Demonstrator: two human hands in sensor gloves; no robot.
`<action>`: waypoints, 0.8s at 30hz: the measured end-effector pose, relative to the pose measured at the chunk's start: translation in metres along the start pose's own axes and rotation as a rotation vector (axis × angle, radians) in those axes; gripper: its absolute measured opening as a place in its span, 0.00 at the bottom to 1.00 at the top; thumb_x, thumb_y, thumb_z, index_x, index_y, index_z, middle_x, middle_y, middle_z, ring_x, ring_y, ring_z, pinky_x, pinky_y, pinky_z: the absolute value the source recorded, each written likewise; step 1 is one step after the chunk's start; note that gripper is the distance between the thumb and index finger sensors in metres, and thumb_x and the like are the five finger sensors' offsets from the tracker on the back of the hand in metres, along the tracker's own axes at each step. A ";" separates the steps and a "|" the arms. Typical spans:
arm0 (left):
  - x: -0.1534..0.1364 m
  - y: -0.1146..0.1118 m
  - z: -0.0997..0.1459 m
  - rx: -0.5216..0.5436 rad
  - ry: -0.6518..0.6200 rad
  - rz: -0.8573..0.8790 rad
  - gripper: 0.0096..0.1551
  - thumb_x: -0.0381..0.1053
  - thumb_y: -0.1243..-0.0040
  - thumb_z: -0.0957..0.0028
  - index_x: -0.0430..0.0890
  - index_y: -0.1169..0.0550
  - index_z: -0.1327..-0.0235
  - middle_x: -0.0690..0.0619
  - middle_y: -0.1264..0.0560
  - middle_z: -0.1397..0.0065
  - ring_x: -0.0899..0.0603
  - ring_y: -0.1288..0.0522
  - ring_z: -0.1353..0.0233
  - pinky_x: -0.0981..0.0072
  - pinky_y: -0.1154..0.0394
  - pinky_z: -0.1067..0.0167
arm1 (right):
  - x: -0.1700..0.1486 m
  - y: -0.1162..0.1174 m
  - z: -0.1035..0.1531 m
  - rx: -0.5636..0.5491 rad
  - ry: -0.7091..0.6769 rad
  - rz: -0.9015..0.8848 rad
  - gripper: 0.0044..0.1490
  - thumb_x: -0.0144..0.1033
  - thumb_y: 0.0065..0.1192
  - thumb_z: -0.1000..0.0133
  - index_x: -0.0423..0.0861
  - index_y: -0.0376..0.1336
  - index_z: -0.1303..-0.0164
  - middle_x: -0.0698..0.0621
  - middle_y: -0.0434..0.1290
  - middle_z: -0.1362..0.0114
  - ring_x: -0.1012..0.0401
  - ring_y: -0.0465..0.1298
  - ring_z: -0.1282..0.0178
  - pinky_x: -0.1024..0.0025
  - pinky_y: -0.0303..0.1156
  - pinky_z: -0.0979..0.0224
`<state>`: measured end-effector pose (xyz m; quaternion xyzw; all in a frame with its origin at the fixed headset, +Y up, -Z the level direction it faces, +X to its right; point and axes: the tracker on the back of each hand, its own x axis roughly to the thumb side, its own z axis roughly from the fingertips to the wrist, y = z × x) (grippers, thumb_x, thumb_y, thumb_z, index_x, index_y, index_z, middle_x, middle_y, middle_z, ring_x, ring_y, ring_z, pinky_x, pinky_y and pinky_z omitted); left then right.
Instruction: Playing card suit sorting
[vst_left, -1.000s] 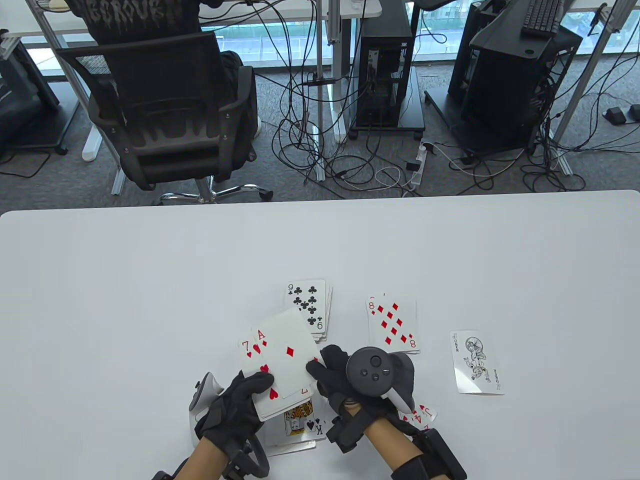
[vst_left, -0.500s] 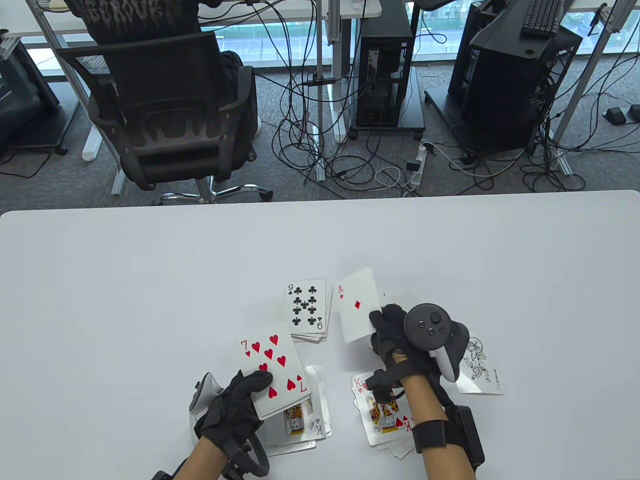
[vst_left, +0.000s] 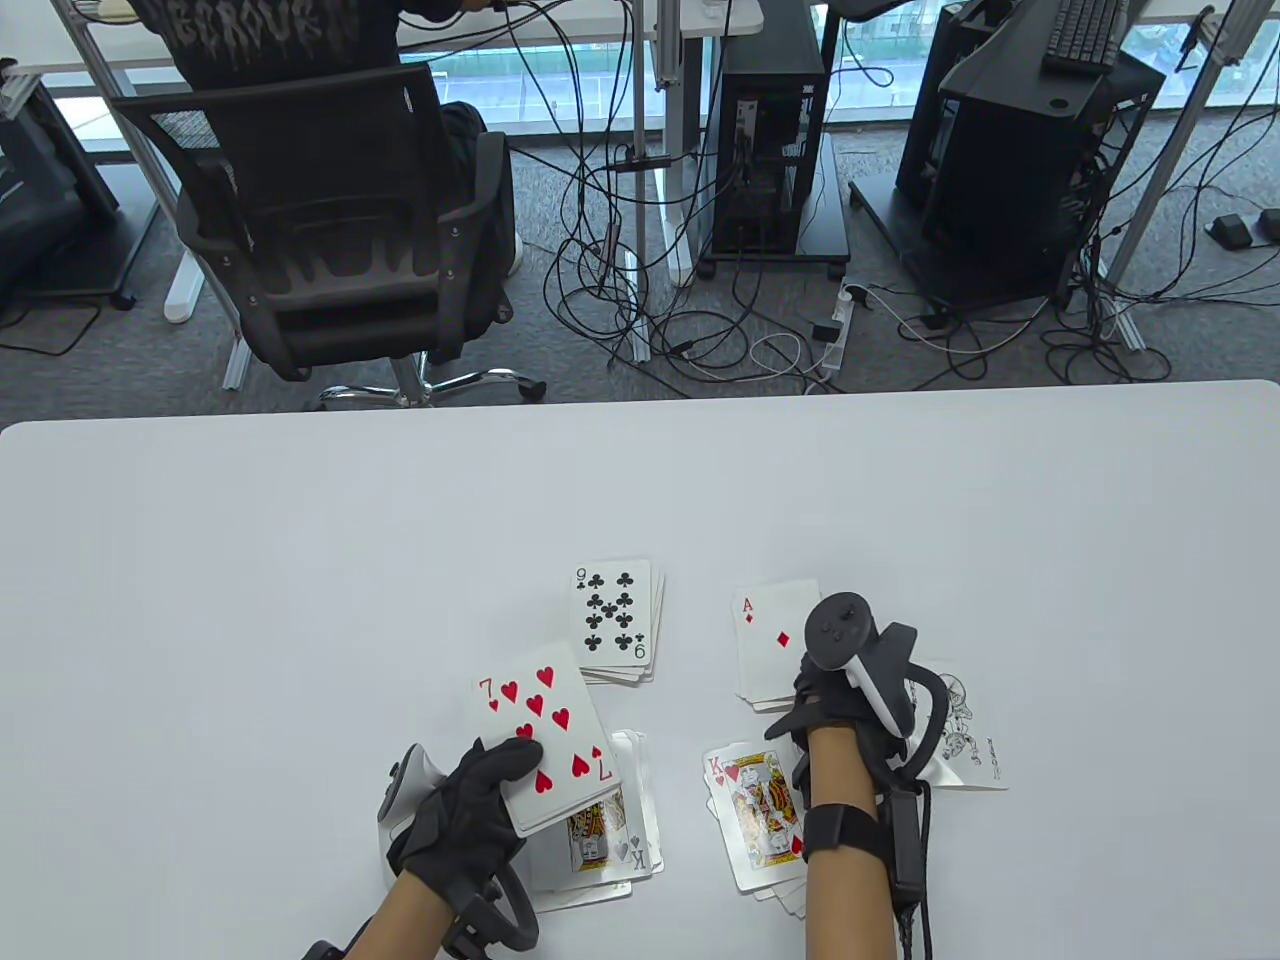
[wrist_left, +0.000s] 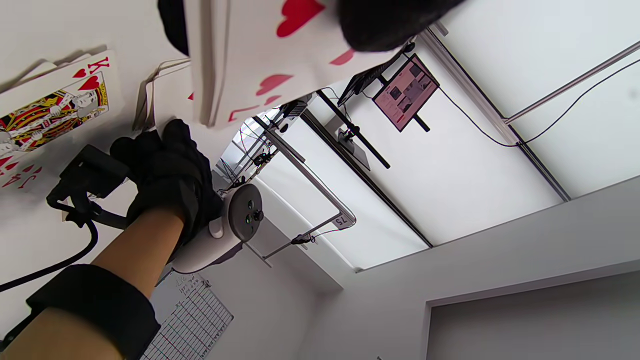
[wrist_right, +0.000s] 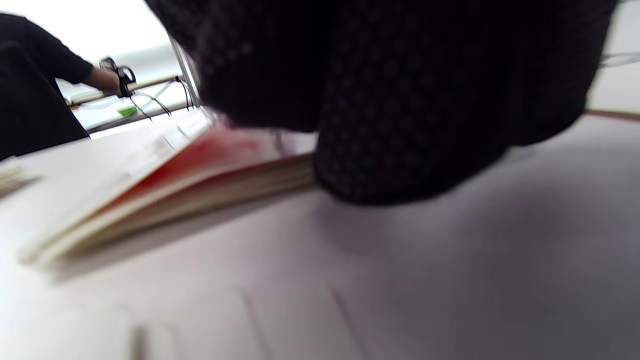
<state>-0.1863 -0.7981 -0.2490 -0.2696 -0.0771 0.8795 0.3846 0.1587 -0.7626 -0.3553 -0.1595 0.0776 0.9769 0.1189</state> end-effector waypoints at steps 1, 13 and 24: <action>0.000 0.000 0.000 0.000 -0.004 0.006 0.29 0.52 0.50 0.34 0.56 0.45 0.23 0.56 0.39 0.20 0.47 0.30 0.24 0.55 0.32 0.28 | 0.001 0.003 -0.001 0.014 0.010 0.026 0.28 0.32 0.59 0.43 0.19 0.68 0.55 0.49 0.79 0.73 0.54 0.81 0.77 0.52 0.79 0.57; 0.000 0.001 0.000 0.006 -0.001 0.002 0.29 0.52 0.50 0.33 0.56 0.46 0.23 0.56 0.39 0.20 0.47 0.30 0.24 0.55 0.32 0.28 | 0.007 0.010 0.000 0.007 0.018 0.200 0.31 0.34 0.57 0.42 0.17 0.67 0.56 0.49 0.79 0.72 0.54 0.81 0.77 0.52 0.79 0.57; -0.001 0.001 0.000 0.008 0.005 0.000 0.29 0.53 0.50 0.33 0.56 0.46 0.23 0.56 0.39 0.20 0.47 0.31 0.24 0.54 0.32 0.28 | 0.042 -0.036 0.041 -0.205 -0.304 -0.016 0.34 0.37 0.58 0.41 0.17 0.65 0.51 0.45 0.80 0.70 0.50 0.82 0.75 0.48 0.78 0.56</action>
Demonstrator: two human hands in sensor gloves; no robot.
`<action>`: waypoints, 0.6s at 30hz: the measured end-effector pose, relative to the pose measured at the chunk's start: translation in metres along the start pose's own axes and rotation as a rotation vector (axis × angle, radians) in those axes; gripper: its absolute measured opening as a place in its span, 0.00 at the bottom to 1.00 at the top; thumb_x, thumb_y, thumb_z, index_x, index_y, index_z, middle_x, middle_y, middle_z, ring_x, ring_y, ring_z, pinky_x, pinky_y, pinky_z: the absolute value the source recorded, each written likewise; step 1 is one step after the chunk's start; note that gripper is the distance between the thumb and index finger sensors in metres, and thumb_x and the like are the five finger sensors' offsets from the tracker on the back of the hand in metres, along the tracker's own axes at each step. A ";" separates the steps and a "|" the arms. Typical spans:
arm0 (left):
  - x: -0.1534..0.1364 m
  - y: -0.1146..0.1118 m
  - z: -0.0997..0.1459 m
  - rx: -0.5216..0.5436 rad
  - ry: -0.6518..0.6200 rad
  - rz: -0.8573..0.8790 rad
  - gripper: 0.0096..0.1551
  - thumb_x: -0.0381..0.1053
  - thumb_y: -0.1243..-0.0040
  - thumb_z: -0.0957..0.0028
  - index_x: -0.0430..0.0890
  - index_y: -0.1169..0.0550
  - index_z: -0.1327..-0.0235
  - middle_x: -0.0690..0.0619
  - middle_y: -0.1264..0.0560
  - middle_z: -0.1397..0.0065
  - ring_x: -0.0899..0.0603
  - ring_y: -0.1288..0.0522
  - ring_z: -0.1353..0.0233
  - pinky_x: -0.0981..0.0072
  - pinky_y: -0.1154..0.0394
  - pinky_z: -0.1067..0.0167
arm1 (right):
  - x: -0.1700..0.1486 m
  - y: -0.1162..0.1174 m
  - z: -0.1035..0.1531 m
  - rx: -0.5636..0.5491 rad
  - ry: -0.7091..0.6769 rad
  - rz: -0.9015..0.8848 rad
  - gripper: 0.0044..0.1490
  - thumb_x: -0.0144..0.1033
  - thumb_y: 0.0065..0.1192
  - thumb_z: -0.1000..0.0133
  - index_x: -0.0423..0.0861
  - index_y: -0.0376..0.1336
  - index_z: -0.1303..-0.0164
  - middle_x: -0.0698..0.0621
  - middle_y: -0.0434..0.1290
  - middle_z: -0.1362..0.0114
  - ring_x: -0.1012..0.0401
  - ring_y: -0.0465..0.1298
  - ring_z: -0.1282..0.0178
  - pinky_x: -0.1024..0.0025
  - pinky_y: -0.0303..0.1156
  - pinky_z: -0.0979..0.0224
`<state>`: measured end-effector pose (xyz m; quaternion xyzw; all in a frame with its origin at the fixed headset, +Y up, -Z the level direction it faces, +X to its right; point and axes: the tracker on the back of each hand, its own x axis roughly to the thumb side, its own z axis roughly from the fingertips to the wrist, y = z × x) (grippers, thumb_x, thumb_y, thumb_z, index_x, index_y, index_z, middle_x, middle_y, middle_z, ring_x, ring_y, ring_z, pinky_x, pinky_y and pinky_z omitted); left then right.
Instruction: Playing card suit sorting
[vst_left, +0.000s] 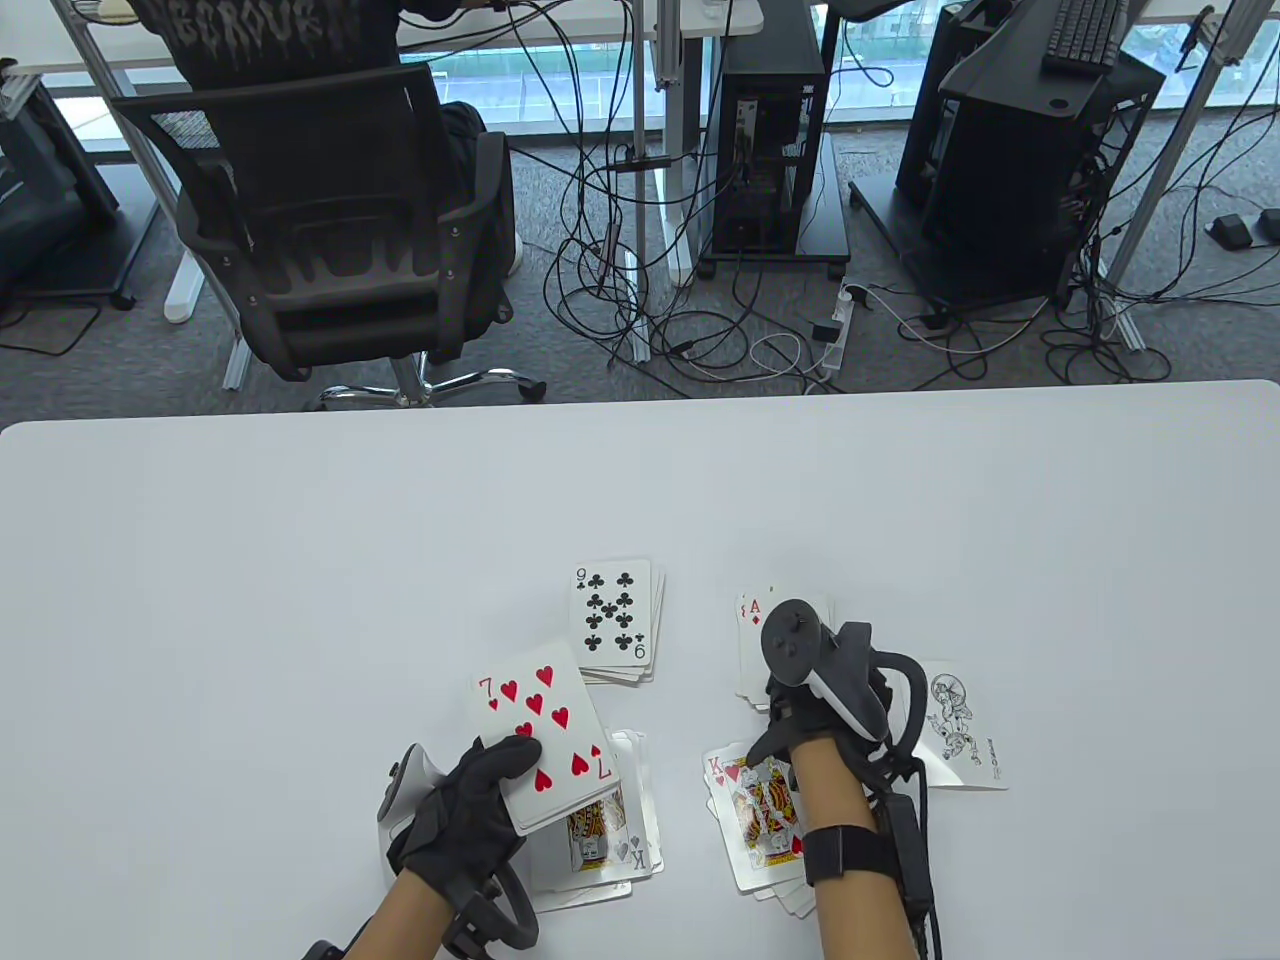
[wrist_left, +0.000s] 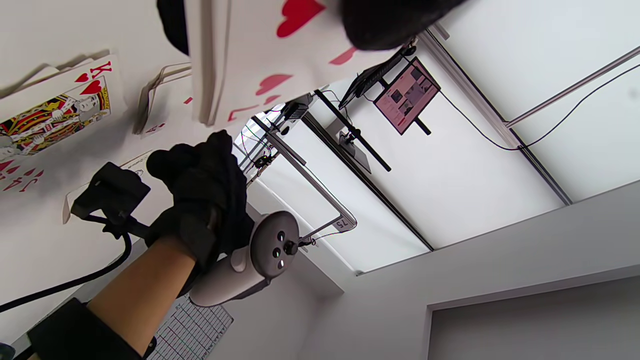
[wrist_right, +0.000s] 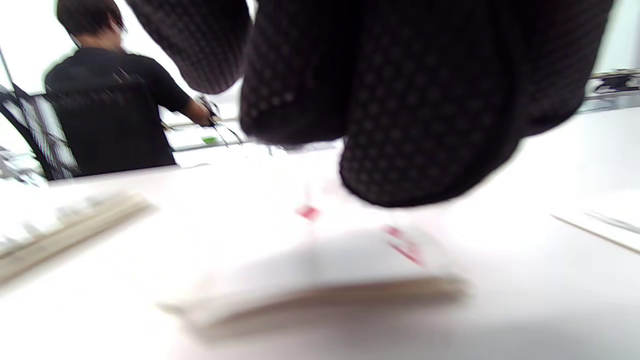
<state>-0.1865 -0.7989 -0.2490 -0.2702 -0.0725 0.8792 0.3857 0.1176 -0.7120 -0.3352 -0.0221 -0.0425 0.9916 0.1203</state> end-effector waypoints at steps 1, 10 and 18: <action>0.000 0.000 0.000 -0.001 0.001 -0.001 0.29 0.53 0.51 0.33 0.56 0.46 0.23 0.56 0.39 0.20 0.47 0.31 0.24 0.54 0.32 0.28 | 0.009 -0.006 0.006 -0.031 -0.055 -0.060 0.34 0.38 0.57 0.41 0.17 0.65 0.50 0.45 0.80 0.69 0.50 0.82 0.75 0.48 0.78 0.55; -0.001 0.000 0.000 -0.021 -0.001 -0.022 0.29 0.53 0.51 0.33 0.56 0.46 0.23 0.56 0.39 0.20 0.46 0.31 0.24 0.54 0.32 0.28 | 0.069 -0.012 0.058 -0.015 -0.422 -0.350 0.38 0.41 0.52 0.39 0.15 0.64 0.48 0.42 0.80 0.67 0.47 0.82 0.72 0.46 0.77 0.54; -0.002 -0.007 -0.003 -0.093 -0.007 -0.045 0.29 0.54 0.51 0.33 0.56 0.46 0.22 0.55 0.40 0.20 0.46 0.31 0.24 0.53 0.33 0.28 | 0.086 0.002 0.091 0.095 -0.510 -0.544 0.51 0.50 0.57 0.41 0.13 0.56 0.39 0.36 0.77 0.56 0.41 0.79 0.62 0.38 0.72 0.48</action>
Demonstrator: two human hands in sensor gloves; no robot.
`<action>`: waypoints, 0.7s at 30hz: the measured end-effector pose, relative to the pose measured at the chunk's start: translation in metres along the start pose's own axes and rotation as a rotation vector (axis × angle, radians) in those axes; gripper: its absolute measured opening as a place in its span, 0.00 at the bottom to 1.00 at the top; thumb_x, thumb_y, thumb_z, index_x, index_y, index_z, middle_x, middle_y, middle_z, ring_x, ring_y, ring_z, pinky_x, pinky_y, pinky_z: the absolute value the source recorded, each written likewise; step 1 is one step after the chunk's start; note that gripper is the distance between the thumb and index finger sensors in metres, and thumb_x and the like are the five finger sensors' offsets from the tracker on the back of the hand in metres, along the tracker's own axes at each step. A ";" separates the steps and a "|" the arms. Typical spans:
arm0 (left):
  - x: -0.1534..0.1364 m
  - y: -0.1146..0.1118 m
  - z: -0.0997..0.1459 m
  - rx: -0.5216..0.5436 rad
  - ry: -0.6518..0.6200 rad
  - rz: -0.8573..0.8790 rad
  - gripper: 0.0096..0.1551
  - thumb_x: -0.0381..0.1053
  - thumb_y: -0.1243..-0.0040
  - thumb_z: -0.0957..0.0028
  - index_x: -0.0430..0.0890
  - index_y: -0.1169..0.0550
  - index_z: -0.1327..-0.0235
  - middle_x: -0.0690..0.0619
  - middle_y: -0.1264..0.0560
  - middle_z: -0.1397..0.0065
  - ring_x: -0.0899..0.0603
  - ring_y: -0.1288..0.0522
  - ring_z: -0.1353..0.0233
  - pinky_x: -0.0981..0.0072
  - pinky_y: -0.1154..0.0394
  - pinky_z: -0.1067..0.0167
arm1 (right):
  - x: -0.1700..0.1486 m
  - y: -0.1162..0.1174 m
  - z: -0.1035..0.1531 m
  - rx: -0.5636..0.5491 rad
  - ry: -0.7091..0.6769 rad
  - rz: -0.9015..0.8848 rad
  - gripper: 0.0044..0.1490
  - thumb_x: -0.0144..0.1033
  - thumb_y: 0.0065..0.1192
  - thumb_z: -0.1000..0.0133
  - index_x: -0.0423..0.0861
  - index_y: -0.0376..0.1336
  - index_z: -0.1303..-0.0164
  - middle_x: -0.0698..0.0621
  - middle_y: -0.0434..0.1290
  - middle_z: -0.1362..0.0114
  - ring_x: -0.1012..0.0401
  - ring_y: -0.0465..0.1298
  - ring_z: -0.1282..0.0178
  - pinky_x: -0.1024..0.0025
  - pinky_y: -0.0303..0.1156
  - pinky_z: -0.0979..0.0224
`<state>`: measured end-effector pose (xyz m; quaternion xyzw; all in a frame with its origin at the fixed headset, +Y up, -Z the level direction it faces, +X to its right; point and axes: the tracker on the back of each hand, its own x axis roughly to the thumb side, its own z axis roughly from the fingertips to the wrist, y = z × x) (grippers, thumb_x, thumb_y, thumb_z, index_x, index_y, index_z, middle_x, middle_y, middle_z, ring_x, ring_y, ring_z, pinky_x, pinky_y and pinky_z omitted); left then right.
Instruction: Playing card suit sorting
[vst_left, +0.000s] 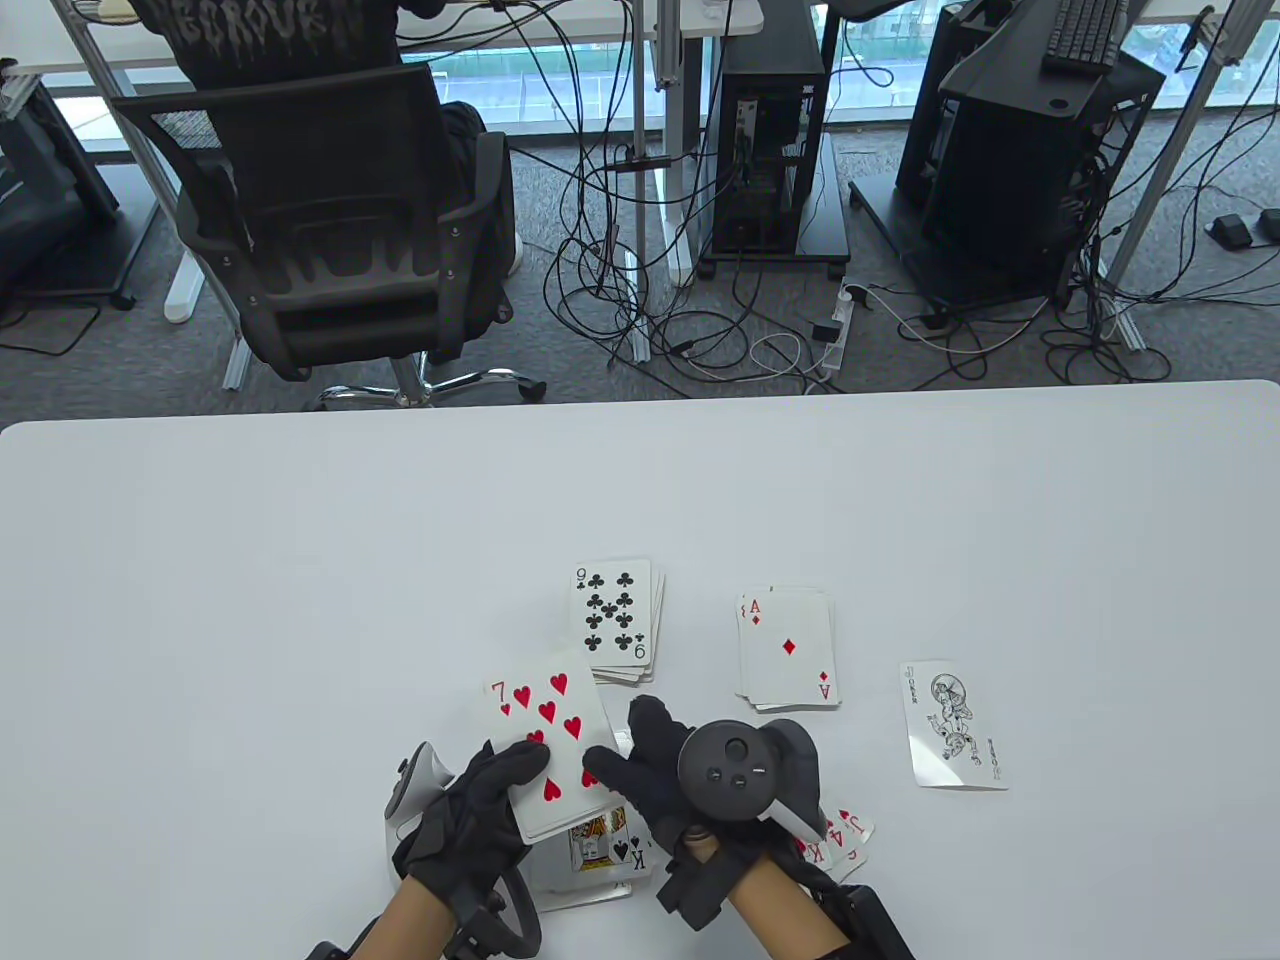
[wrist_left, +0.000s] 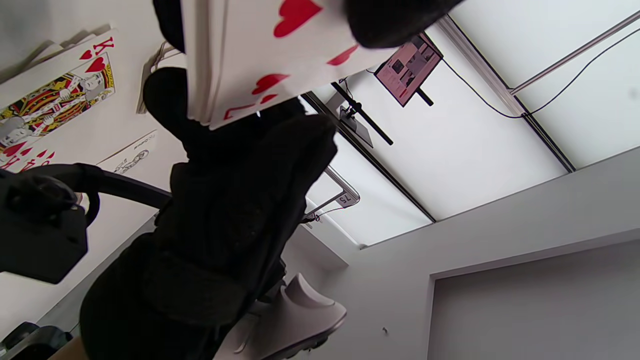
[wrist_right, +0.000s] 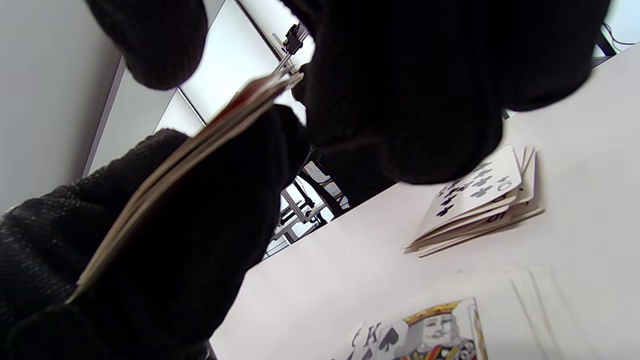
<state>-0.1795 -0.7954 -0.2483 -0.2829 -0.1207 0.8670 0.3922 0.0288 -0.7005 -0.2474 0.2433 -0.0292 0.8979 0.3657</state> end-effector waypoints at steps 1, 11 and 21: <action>0.000 -0.001 0.000 -0.007 0.000 -0.005 0.29 0.54 0.51 0.33 0.56 0.46 0.22 0.55 0.40 0.20 0.46 0.31 0.24 0.53 0.33 0.28 | 0.001 0.001 0.002 -0.004 -0.004 0.003 0.52 0.50 0.58 0.42 0.13 0.55 0.39 0.37 0.76 0.56 0.42 0.79 0.61 0.38 0.72 0.47; -0.001 -0.002 -0.001 -0.037 0.013 -0.047 0.28 0.54 0.52 0.33 0.56 0.45 0.22 0.55 0.39 0.20 0.45 0.31 0.24 0.52 0.33 0.28 | -0.001 0.014 0.011 -0.096 -0.019 0.065 0.49 0.50 0.63 0.46 0.18 0.56 0.42 0.44 0.75 0.59 0.46 0.80 0.62 0.42 0.74 0.48; -0.004 -0.001 -0.003 -0.070 0.032 -0.048 0.29 0.54 0.51 0.33 0.55 0.45 0.22 0.54 0.39 0.20 0.44 0.31 0.25 0.52 0.32 0.28 | -0.020 0.016 0.017 -0.187 0.076 -0.266 0.26 0.34 0.58 0.42 0.22 0.66 0.55 0.49 0.79 0.71 0.53 0.83 0.73 0.50 0.79 0.56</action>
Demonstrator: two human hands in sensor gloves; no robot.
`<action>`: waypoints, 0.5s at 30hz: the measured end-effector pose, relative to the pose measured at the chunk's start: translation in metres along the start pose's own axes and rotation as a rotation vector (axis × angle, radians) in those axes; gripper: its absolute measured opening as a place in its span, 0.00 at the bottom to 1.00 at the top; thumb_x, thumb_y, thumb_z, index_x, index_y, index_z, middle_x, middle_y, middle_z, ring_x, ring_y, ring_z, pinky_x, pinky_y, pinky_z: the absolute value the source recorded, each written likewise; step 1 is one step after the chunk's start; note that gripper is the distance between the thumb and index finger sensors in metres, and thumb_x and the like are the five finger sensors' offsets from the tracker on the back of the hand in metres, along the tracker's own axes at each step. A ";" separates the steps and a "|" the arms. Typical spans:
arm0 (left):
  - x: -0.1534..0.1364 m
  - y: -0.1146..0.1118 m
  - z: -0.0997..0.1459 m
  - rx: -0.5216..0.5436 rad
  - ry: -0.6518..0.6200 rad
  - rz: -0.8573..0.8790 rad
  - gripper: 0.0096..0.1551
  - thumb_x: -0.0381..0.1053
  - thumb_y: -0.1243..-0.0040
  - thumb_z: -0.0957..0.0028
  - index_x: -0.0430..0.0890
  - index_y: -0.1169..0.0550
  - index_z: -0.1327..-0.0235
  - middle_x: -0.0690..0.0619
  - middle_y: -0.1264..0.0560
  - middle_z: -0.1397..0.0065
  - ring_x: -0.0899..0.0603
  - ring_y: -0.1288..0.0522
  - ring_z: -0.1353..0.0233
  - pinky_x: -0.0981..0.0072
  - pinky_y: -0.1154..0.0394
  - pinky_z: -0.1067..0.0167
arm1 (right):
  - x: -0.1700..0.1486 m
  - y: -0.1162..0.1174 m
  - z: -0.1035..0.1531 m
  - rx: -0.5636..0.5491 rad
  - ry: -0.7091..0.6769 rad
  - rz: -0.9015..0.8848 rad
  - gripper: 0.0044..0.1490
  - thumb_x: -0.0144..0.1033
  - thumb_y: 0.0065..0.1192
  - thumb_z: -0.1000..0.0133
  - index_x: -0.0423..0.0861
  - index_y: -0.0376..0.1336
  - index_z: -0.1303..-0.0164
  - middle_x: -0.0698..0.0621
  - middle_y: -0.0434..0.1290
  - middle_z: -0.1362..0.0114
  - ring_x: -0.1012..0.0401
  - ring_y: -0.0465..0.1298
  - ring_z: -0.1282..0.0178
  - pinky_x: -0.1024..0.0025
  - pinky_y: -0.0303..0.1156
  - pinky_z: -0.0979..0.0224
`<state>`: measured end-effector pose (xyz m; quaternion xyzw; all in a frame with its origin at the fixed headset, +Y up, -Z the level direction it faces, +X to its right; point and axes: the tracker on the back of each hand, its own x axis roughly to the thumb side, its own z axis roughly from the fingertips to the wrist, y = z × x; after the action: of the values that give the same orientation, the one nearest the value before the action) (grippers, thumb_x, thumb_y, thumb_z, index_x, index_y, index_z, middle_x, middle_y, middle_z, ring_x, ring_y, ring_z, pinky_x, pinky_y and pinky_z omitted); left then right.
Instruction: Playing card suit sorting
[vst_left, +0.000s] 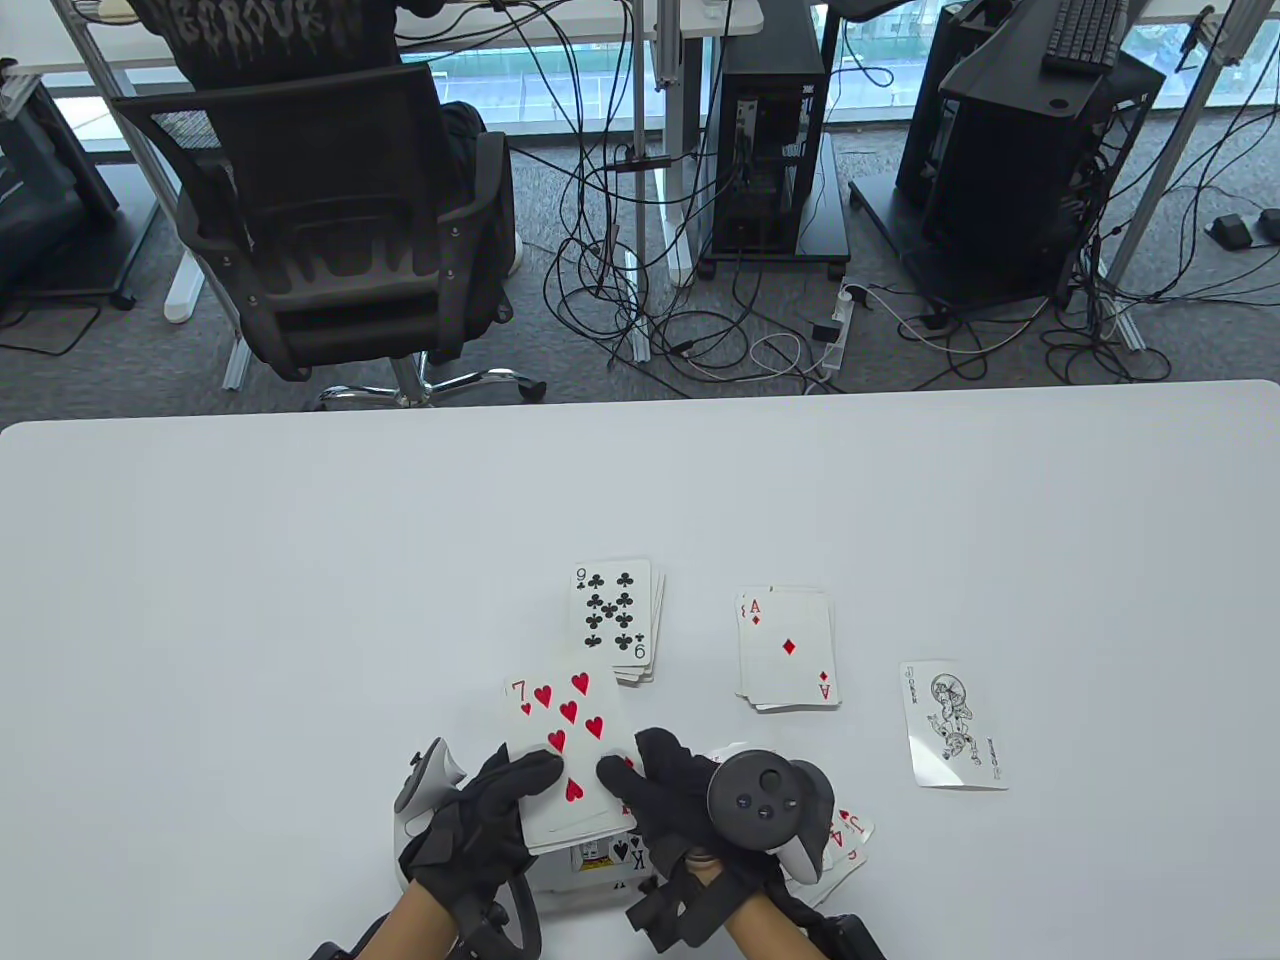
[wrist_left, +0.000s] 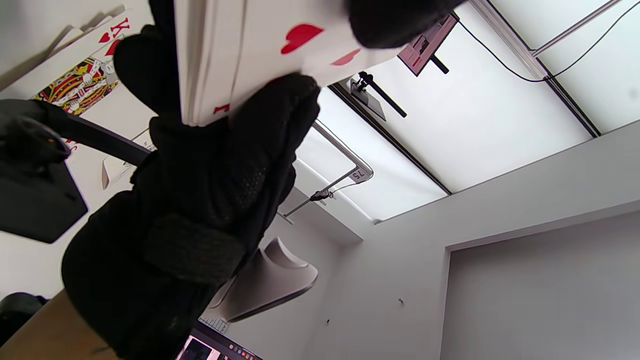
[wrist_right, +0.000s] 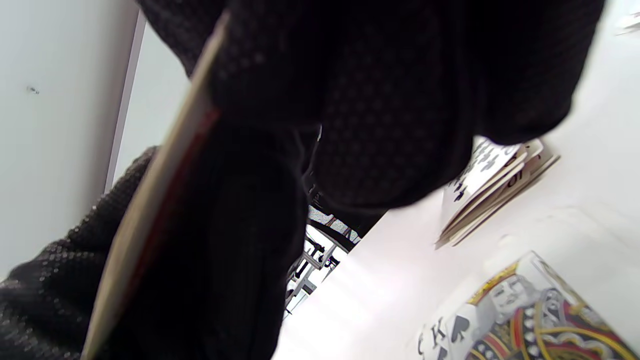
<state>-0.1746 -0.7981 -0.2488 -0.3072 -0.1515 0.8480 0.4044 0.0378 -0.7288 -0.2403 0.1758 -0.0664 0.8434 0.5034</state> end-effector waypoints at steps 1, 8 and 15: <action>0.000 0.000 0.000 0.000 -0.002 0.001 0.29 0.54 0.51 0.33 0.55 0.45 0.22 0.54 0.39 0.20 0.44 0.31 0.24 0.52 0.32 0.28 | -0.001 -0.002 0.000 -0.017 0.002 0.001 0.26 0.33 0.57 0.42 0.22 0.66 0.55 0.49 0.79 0.70 0.53 0.83 0.72 0.50 0.79 0.56; 0.004 0.001 0.001 0.008 -0.022 0.004 0.28 0.53 0.51 0.33 0.56 0.45 0.22 0.55 0.38 0.20 0.45 0.30 0.25 0.53 0.32 0.28 | -0.006 -0.021 -0.001 -0.082 0.018 0.045 0.25 0.30 0.54 0.41 0.21 0.66 0.53 0.47 0.80 0.69 0.51 0.83 0.72 0.49 0.79 0.55; 0.004 0.002 0.001 0.021 -0.024 0.017 0.28 0.53 0.51 0.33 0.56 0.45 0.22 0.55 0.38 0.20 0.45 0.30 0.25 0.53 0.32 0.28 | -0.016 -0.062 0.008 -0.125 0.085 -0.005 0.25 0.29 0.54 0.41 0.20 0.66 0.54 0.47 0.79 0.70 0.51 0.82 0.73 0.49 0.79 0.56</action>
<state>-0.1787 -0.7967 -0.2505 -0.2940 -0.1450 0.8565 0.3986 0.1004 -0.7140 -0.2427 0.1084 -0.0970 0.8431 0.5177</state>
